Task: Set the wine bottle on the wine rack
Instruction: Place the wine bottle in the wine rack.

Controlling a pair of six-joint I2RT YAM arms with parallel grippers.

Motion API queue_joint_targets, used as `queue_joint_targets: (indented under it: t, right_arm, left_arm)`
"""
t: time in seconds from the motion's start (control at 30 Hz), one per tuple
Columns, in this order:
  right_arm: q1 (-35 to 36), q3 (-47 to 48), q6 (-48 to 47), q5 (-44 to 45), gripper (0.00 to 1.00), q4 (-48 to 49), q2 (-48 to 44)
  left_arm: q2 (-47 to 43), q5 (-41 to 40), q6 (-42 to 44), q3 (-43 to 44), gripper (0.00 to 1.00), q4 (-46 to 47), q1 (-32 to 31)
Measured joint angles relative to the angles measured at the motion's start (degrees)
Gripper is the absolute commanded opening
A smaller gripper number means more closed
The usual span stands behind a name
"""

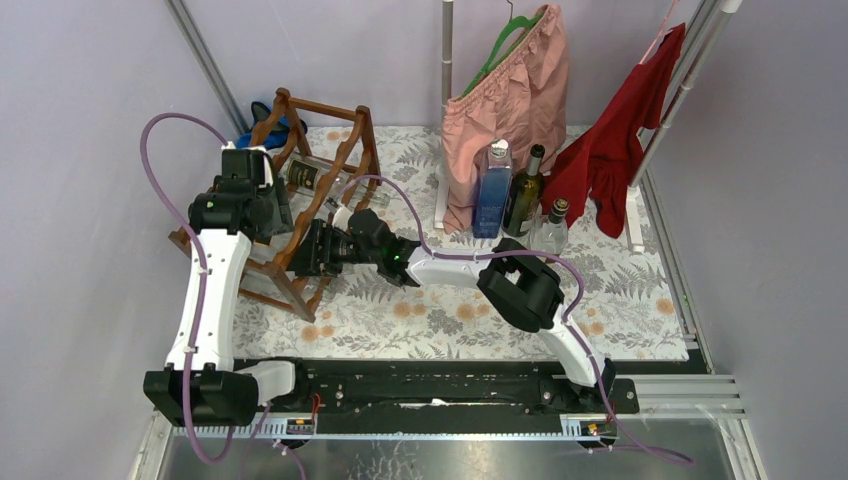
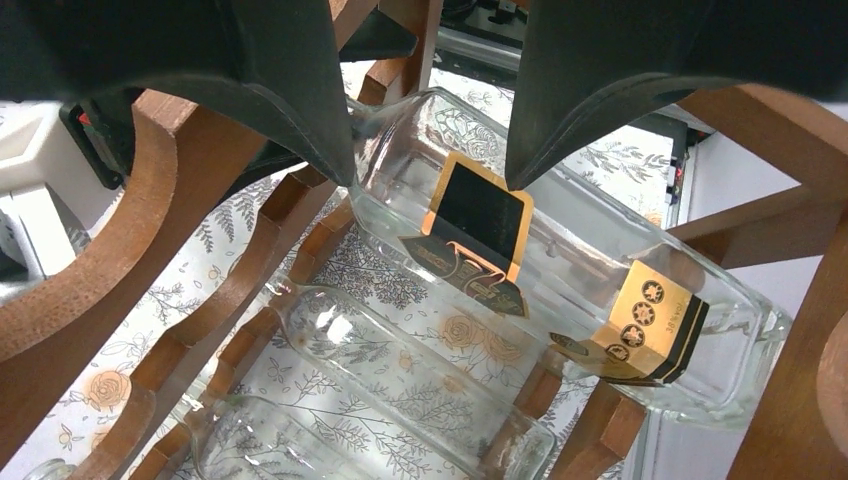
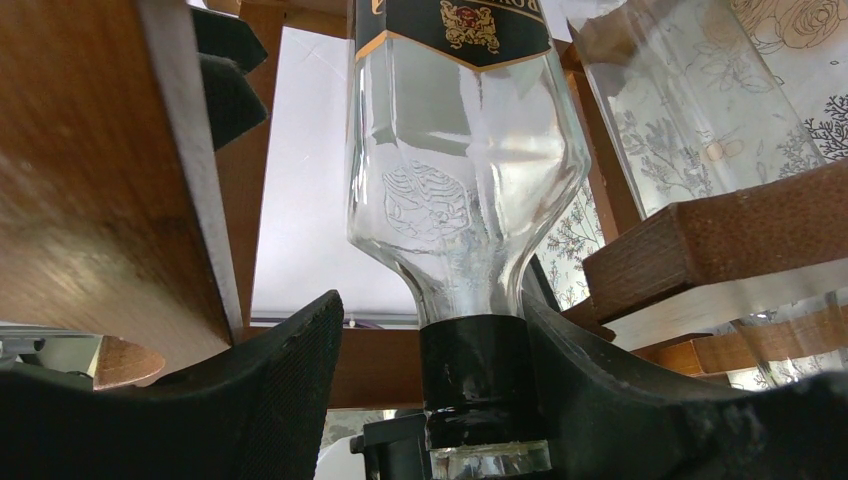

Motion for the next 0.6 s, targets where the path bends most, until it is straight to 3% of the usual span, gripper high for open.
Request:
queue_joint_targets:
  t: [0.6]
  right_arm:
    - [-0.17, 0.44, 0.39, -0.79, 0.69, 0.02, 0.35]
  left_arm:
    - [-3.02, 2.19, 5.68, -6.16, 0.62, 3.19, 0.59]
